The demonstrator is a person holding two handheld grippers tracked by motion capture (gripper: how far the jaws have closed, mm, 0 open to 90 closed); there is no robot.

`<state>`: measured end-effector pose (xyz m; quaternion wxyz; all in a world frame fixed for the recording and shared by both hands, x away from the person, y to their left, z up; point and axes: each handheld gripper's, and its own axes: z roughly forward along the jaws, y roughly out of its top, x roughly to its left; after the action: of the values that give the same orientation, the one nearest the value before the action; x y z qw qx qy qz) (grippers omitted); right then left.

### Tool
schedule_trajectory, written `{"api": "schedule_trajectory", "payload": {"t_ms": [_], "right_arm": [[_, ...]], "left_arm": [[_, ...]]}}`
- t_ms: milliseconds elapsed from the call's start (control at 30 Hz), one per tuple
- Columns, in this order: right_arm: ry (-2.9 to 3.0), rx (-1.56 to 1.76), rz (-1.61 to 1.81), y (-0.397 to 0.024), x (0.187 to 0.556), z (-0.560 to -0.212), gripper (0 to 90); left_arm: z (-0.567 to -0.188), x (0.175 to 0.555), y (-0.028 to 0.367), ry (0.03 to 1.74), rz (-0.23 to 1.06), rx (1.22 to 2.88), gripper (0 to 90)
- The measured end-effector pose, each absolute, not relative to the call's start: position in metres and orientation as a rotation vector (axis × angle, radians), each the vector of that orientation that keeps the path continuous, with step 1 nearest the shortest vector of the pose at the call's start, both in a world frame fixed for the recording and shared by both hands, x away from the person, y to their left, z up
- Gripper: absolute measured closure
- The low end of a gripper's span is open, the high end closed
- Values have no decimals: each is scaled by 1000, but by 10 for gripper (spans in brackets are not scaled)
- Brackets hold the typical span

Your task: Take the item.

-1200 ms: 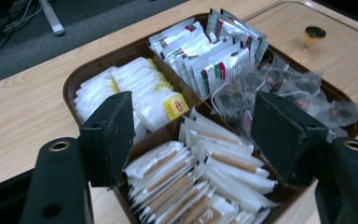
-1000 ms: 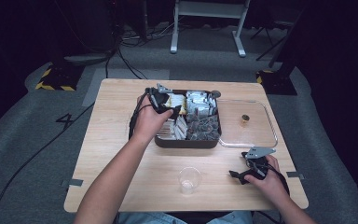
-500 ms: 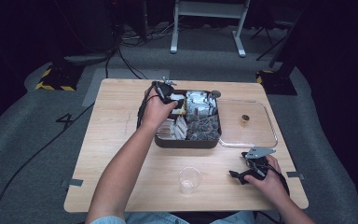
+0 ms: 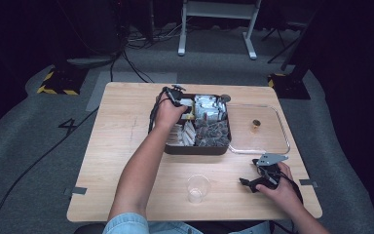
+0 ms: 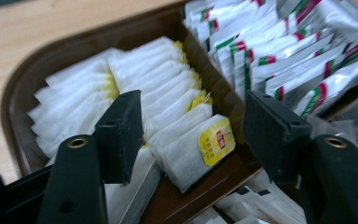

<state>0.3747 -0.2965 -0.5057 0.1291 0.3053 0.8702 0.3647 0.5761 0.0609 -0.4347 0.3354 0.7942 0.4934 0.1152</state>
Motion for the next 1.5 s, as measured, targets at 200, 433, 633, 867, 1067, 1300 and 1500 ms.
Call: {"api": "schedule_trajectory", "payload": {"t_ms": [200,433,633,867,1067,1300,1500], "right_arm": [[2530,885,1059,-296,375,-506,16],[2530,885,1059,-296,375,-506,16],[2530,885,1059,-296,375,-506,16],[2529,885,1059,-296,375,-506,16],[2529,885,1059,-296,375,-506,16],[2525,888,1060,-297,375,-506,22],[2523,888,1061,-297,375,-506,24]], "left_arm": [[-439,577,58,1302,272,2102,471],[-443,578,55,1248,231,2147,525],[-446,580,55,1267,258,2172,508],[-449,583,53,1287,253,2177,502],[-452,584,50,1302,234,2191,492],[-453,583,47,1313,226,2225,569],[-451,582,48,1311,240,2257,647]]}}
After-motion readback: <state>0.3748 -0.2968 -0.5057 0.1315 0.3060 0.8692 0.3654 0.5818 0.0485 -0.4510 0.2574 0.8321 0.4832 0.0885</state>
